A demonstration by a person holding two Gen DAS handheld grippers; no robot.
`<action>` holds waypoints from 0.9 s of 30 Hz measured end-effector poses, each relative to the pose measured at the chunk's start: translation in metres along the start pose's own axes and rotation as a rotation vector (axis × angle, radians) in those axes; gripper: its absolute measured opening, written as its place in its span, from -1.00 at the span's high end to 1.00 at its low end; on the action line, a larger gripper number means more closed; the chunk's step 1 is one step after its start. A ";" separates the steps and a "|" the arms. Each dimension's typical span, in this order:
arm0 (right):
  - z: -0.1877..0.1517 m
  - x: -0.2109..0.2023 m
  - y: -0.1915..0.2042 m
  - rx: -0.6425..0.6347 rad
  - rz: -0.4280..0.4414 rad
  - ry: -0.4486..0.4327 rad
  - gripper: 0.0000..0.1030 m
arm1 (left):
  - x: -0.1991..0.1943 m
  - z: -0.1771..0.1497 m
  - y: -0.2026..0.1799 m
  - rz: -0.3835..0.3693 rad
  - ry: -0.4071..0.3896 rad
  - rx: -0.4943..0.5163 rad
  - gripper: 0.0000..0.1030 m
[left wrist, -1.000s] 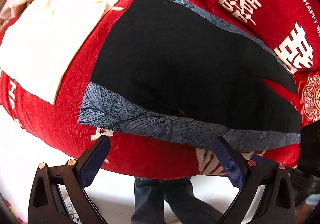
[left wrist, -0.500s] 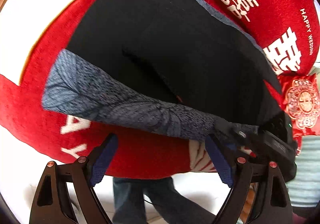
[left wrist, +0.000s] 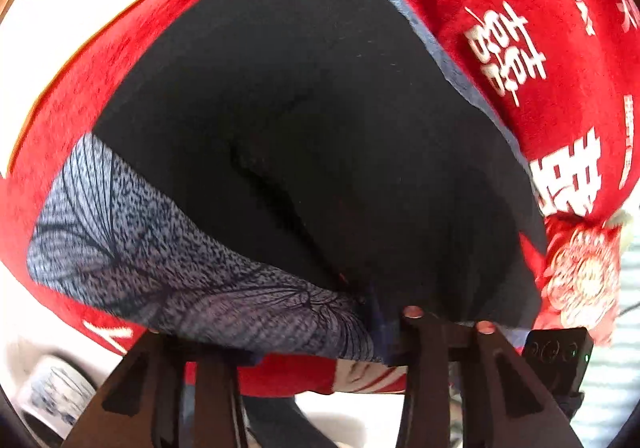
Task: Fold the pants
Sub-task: 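Grasp the blue waistband with the left gripper while the right gripper grasps it too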
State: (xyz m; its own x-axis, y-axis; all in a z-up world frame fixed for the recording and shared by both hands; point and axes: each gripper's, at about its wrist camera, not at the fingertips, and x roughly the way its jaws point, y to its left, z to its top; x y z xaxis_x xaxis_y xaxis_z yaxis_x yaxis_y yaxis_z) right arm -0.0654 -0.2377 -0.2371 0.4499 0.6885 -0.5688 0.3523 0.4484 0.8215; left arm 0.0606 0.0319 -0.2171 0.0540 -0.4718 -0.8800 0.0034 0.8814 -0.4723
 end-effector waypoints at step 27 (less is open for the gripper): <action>0.074 -0.127 0.022 0.016 0.016 -0.115 0.91 | -0.064 0.052 -0.088 0.048 -0.134 0.139 0.57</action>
State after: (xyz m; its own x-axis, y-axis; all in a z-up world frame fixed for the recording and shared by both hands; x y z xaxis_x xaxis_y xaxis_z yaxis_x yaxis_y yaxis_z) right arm -0.0539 -0.3580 -0.1502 0.5465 0.6253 -0.5572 0.3573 0.4277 0.8303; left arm 0.1086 -0.0147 -0.1165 0.1896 -0.4302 -0.8826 0.1348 0.9018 -0.4106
